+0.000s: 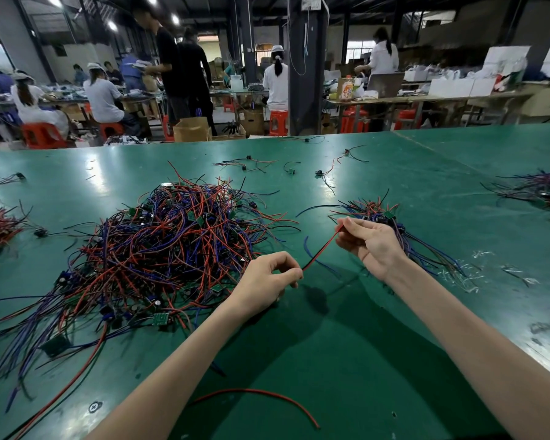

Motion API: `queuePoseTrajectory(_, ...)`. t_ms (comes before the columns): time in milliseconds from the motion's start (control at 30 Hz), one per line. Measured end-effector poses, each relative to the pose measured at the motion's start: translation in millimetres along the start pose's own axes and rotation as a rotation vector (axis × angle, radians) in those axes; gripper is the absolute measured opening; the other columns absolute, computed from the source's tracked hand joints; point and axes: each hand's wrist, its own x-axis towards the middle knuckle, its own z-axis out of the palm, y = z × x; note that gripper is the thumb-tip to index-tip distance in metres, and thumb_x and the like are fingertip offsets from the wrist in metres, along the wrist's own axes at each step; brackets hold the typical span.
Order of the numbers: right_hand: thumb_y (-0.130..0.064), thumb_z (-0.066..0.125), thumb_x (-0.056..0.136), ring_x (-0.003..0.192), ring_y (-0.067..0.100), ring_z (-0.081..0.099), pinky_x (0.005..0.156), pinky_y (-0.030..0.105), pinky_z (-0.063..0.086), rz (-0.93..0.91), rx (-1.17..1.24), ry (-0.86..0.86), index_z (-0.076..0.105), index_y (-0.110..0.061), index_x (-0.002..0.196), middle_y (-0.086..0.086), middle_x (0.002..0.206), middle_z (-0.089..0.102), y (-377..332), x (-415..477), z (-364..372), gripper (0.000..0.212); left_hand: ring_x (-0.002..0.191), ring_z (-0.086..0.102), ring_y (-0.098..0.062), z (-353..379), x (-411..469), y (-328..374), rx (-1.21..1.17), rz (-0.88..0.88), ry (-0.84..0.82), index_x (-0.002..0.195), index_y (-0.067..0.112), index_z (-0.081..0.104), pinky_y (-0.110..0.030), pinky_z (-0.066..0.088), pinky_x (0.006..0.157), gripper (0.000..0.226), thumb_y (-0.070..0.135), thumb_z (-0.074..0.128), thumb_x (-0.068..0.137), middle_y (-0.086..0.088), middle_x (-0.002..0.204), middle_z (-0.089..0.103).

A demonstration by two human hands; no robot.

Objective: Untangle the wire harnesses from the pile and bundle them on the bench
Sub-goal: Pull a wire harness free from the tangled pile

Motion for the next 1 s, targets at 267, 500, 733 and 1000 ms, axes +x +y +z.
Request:
queuePoseTrajectory(267,0.001,0.066,0.081,0.048,0.013,0.061,0.051,0.023,0.055,0.039,0.015,0.044,0.064,0.002,0.08,0.007,0.06,0.067,0.4,-5.3,6.2,0.003,0.043,0.043,-0.012,-0.1,0.0,1.4,0.066,0.02,0.037,0.07,0.02,0.062,-0.023,0.04,0.043,0.017,0.015,0.064,0.087,0.008,0.062,0.063)
queuePoseTrajectory(500,-0.017,0.067,0.084,0.065,0.018,0.061,0.062,0.029,0.06,0.206,0.115,0.031,0.06,-0.001,0.085,0.009,0.073,0.064,-1.6,-2.5,4.7,0.017,0.045,0.043,-0.001,-2.0,-0.5,4.4,0.065,0.021,0.16,0.071,0.012,0.062,-0.024,0.037,0.055,0.016,0.013,0.063,0.087,0.007,0.062,0.061)
queuePoseTrajectory(733,-0.012,0.069,0.074,0.062,0.018,0.066,0.062,0.029,0.059,0.226,-0.158,-0.186,0.06,0.004,0.095,0.013,0.08,0.066,1.7,-21.3,19.7,0.028,0.043,0.05,-0.012,-4.6,0.6,12.0,-0.322,-0.078,0.252,0.077,0.012,0.06,-0.02,0.038,0.039,0.015,0.008,0.06,0.091,0.0,0.064,0.061)
queuePoseTrajectory(1000,-0.023,0.069,0.073,0.067,0.015,0.067,0.069,0.024,0.056,0.227,-0.383,-0.587,0.066,-0.007,0.085,0.008,0.079,0.069,35.2,-65.1,62.3,0.02,0.071,0.067,-0.007,-11.4,3.8,27.5,-0.829,-0.114,0.26,0.085,0.012,0.058,-0.018,0.054,0.066,0.009,0.009,0.054,0.093,-0.001,0.074,0.072)
